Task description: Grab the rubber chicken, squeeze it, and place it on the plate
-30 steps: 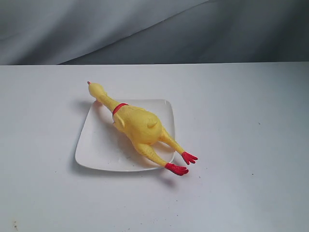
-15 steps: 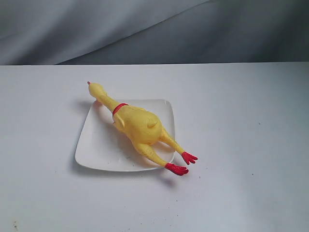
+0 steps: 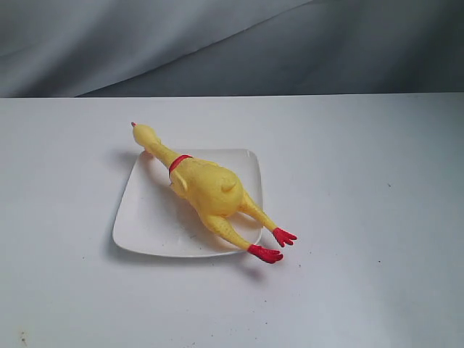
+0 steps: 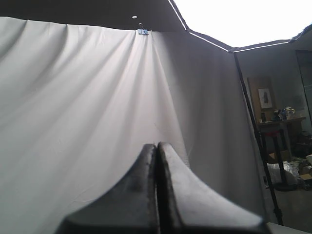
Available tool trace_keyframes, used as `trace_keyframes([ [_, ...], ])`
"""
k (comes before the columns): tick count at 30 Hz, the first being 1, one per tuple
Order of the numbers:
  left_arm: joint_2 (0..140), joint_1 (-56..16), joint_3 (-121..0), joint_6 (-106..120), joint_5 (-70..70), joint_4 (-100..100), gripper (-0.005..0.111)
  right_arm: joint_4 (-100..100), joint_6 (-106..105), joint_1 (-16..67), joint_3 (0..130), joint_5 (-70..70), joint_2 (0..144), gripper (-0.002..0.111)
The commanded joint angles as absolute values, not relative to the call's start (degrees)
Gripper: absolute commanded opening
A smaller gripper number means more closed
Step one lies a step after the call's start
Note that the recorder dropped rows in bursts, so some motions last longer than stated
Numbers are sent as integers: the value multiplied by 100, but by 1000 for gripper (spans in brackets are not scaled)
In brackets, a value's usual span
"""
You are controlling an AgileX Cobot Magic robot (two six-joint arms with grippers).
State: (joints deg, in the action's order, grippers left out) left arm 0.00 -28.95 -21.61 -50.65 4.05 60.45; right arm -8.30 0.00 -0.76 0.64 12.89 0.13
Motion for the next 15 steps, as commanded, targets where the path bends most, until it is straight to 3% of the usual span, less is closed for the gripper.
trace_keyframes([
  [1,0,-2933,-2133,-5060,438,6026,0,-582,95,-125,0,1230,0,0],
  [15,0,-2933,-2133,-5060,438,6026,0,88,59,-135,0,1911,0,0],
])
